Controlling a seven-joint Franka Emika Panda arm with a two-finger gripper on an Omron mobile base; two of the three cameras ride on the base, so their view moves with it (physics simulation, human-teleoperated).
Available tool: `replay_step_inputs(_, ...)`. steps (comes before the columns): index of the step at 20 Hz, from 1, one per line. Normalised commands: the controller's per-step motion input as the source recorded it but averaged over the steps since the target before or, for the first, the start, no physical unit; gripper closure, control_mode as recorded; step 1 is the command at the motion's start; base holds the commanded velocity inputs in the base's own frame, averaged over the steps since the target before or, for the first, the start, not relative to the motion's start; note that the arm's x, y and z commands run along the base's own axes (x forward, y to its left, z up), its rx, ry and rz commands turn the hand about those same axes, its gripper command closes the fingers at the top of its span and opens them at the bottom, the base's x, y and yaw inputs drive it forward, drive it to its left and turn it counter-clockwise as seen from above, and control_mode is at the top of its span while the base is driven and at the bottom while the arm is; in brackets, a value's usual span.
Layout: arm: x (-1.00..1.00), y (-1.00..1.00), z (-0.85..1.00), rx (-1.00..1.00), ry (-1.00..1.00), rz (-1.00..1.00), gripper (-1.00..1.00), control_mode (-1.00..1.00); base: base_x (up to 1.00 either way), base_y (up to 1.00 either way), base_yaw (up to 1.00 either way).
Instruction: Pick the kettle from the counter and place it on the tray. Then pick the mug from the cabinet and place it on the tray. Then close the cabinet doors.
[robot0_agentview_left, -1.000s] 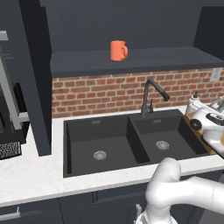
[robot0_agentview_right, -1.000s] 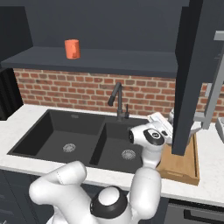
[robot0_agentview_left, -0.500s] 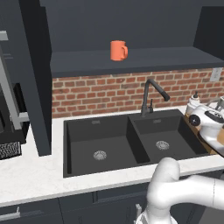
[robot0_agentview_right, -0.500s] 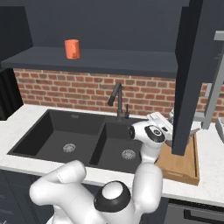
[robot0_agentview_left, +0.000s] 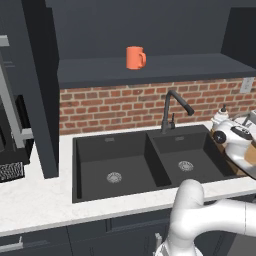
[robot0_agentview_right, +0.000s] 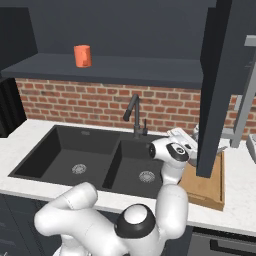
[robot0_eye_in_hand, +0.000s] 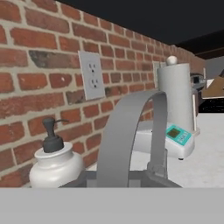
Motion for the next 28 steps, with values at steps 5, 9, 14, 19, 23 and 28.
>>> replay_step_inputs(5,0.14,-0.03,-0.20,0.00,0.00,0.02,1.00,-1.00,0.00,0.00,0.00)
replay_step_inputs(9,0.09,-0.04,-0.22,0.00,0.00,0.00,1.00,-1.00,0.00,0.00,0.00)
replay_step_inputs(14,-0.02,-0.01,-0.22,0.00,0.00,0.00,1.00,-1.00,0.00,0.00,0.00)
replay_step_inputs(19,-0.17,-0.01,-0.18,0.00,0.00,0.00,-1.00,-1.00,0.00,0.00,0.00)
replay_step_inputs(23,-0.21,-0.05,-0.01,0.00,0.00,0.00,-1.00,-1.00,0.00,0.00,0.00)
replay_step_inputs(28,-0.11,-0.01,0.08,-0.01,0.00,0.00,-1.00,-1.00,0.00,0.00,0.00)
